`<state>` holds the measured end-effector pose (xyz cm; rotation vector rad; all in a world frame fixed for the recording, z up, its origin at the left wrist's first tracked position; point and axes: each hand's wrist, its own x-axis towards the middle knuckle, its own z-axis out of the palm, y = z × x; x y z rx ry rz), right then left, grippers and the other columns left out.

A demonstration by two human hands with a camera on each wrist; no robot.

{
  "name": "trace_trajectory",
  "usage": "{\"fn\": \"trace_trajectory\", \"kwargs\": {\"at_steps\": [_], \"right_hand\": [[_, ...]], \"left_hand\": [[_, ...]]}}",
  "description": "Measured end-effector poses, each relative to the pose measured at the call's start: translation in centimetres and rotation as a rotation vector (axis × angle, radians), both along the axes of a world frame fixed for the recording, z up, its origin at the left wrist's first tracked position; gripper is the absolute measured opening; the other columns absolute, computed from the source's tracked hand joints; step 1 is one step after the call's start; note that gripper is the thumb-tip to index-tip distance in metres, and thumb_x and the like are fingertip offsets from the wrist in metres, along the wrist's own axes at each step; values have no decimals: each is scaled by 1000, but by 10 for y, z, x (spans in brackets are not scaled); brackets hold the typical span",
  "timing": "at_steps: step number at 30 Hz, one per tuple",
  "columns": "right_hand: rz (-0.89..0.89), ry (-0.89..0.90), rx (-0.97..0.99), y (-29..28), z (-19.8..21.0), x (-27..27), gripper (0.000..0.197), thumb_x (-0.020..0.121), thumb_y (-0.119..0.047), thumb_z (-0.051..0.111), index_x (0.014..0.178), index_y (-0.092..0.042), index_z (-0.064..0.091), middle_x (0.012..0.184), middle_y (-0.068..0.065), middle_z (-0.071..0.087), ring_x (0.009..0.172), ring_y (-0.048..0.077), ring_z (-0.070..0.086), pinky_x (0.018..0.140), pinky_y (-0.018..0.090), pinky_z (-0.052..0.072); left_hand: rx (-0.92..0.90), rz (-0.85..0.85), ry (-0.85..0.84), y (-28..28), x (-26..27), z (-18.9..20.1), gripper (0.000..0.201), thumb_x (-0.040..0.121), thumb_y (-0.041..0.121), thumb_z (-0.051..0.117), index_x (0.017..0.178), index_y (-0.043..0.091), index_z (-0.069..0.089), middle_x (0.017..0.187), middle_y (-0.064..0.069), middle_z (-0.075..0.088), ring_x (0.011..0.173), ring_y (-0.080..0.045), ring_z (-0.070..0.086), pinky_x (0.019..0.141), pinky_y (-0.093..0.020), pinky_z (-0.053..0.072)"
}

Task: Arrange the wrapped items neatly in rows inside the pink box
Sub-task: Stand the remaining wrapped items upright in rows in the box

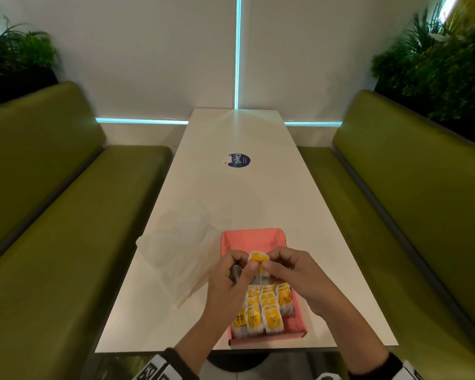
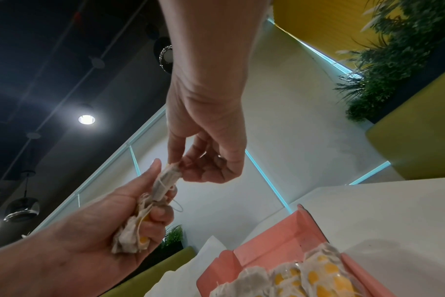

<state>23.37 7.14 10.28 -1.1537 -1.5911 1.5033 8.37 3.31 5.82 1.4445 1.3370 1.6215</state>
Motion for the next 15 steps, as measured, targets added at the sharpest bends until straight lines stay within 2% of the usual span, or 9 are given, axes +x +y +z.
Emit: {"fn": "trace_trajectory", "kwargs": {"at_steps": [3,5,7,8,10,12,15], "right_hand": [[-28,-18,72,0,1,-1,9,84,-8,66,83,1,66,66,6,61,61,12,56,61,19,48],[-22,-52,99,0,3,0,7,83,-9,68,81,-3,68,69,8,63,63,13,58,63,22,49],[-23,-118,127,1,4,1,4,81,-11,70,79,-7,69,72,9,65,66,12,58,66,26,49],[-41,-154,149,1,5,2,3,81,-12,71,78,-10,70,73,8,65,66,11,57,67,26,49],[-94,-181,188,2,7,3,7,79,-12,72,74,-14,69,70,2,64,65,8,56,66,24,48],[-114,-149,180,1,8,3,12,79,-10,72,70,-15,67,64,-3,60,63,8,54,64,22,47],[-98,-137,138,2,7,4,11,81,-8,69,71,-10,64,63,-1,56,62,10,51,63,23,45]], "left_hand": [[-135,-121,-36,-1,-2,-3,47,73,67,57,94,26,59,74,18,61,66,-2,56,63,-19,48],[-231,-201,-24,-1,-4,-4,41,73,62,65,98,29,63,82,16,66,74,-7,62,67,-25,53],[-243,-247,45,-3,-5,-4,33,73,53,70,97,30,68,88,11,68,83,-12,64,75,-29,55],[-243,-264,56,-4,-5,-4,26,75,46,72,96,30,69,88,11,68,82,-10,65,74,-28,55],[-274,-282,26,-5,-5,-1,11,80,32,72,90,26,70,72,16,66,67,-1,61,64,-22,50],[-300,-306,17,-5,-5,0,6,81,25,71,85,22,68,61,19,62,56,3,55,57,-17,44],[-345,-341,30,-5,-6,1,11,80,24,73,89,19,69,73,15,69,65,1,62,57,-13,45]]}}
